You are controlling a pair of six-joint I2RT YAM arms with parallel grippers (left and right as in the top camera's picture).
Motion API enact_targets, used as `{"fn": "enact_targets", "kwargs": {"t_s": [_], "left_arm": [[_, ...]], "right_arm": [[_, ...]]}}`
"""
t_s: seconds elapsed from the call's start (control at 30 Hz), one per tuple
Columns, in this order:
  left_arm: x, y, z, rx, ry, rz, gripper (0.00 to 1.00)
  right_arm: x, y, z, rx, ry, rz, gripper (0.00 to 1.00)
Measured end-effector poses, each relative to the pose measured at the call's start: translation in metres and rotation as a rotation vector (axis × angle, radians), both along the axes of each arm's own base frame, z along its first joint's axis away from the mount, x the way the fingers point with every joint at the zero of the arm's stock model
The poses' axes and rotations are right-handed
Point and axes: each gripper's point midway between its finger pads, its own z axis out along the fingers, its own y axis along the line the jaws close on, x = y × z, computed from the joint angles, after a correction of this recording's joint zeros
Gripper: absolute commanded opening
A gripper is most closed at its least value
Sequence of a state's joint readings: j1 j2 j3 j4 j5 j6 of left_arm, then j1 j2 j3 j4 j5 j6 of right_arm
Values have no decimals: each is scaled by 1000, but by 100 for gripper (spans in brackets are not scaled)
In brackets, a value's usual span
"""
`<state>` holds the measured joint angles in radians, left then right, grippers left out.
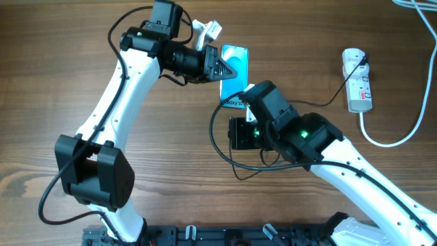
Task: Plug charger to phone and switch on socket
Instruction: 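Push the plug into the phone's port, left gripper holding phone steady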
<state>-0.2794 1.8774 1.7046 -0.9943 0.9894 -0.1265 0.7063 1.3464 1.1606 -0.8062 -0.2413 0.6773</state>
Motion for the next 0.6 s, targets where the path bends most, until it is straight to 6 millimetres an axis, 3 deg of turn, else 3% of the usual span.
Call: {"fn": "enact_targets", "kwargs": {"t_s": [0.2, 0.6], "left_arm": [[-3, 1, -2, 9, -27, -27, 4], [-6, 0, 0, -6, -24, -41, 4]], "right_arm": [[6, 4, 16, 24, -33, -2, 5], [6, 0, 13, 2, -32, -13, 5]]}}
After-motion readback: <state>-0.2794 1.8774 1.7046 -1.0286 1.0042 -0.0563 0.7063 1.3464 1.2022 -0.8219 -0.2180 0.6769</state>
